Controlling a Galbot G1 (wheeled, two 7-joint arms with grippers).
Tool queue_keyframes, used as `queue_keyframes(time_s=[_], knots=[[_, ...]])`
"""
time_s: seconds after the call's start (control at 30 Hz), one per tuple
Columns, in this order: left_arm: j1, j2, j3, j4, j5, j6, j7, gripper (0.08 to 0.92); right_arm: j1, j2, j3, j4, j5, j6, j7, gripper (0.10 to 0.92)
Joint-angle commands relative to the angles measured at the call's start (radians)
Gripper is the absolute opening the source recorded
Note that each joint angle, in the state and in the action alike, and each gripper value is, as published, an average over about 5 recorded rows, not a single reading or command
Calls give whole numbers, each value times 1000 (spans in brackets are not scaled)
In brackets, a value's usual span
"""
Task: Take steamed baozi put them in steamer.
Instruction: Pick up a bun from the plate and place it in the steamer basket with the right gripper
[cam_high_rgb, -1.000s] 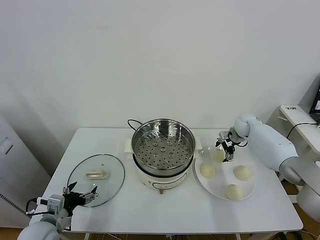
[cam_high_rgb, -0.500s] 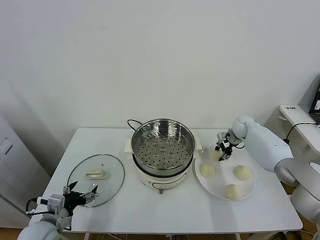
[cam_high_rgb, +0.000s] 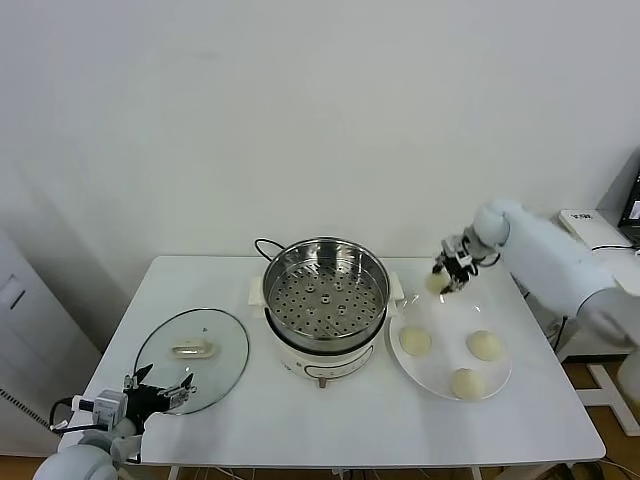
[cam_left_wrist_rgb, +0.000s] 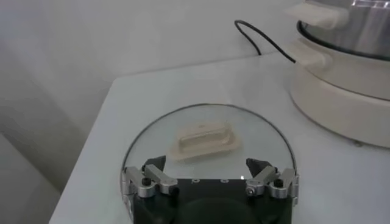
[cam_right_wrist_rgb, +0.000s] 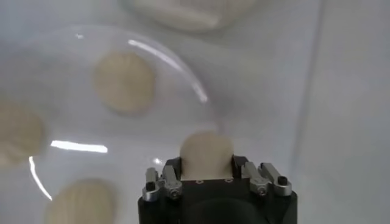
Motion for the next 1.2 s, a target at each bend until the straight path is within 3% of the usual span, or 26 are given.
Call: queue_keyframes(time_s=[0.03,0.53,0.77,1.2], knots=[[-6,0,10,0,2,4,-1,823,316,23,-135,128,183,206,-38,509],[-18,9,17,4,2,6,-5,823,291,225,-119,157,36,650,11,509],[-15,11,16,-8,2,6,-7,823,198,220,-73,246,-170,662,33,509],[-16,9,18,-16,2,8,-7,823,-13,255,79,236,-453,662,63,510]])
